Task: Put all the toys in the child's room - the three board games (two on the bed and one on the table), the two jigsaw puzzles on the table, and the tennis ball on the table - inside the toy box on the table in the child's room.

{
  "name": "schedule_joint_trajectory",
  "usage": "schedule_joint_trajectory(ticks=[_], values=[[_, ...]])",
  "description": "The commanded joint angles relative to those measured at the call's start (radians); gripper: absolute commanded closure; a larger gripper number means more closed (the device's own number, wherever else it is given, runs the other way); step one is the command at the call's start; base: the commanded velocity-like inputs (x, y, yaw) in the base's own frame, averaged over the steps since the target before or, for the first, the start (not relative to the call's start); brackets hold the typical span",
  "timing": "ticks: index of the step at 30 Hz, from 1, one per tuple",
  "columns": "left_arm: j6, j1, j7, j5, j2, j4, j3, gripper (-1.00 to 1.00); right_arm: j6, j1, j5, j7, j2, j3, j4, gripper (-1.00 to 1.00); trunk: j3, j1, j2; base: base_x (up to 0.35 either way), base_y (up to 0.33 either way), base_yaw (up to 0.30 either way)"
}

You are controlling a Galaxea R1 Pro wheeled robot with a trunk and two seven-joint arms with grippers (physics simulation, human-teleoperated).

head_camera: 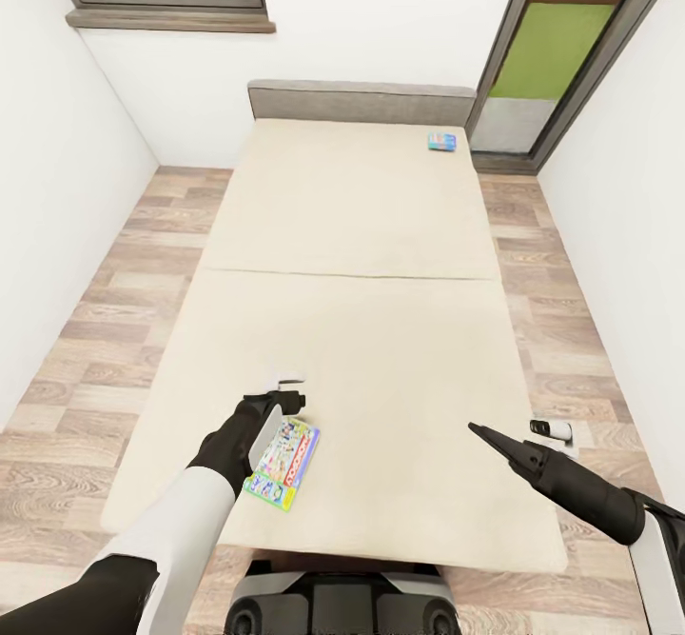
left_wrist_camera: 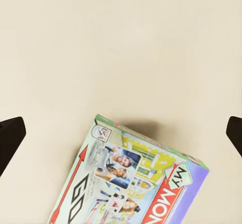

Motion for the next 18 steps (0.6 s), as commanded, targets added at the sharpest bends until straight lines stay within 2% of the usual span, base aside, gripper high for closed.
schedule_joint_trajectory(ticks=[1,12,18], values=[[0.005,0.000,0.008,0.009,0.000,-0.002,-0.003,-1.00,0.006,0.000,-0.002,0.000,0.000,0.000,0.000,-1.00,-0.003,0.000,-0.002,0.000,0.000,0.000],[0.005,-0.001,0.008,0.008,0.000,-0.031,-0.016,-1.00,0.005,0.000,0.001,-0.022,0.001,0.020,0.001,-1.00,-0.021,0.000,-0.002,0.000,0.000,0.000],[0.003,-0.002,0.008,0.008,0.000,-0.054,-0.065,-1.00,0.005,0.000,0.001,-0.028,0.001,0.029,0.001,-1.00,-0.031,0.000,-0.002,0.000,0.000,0.000]])
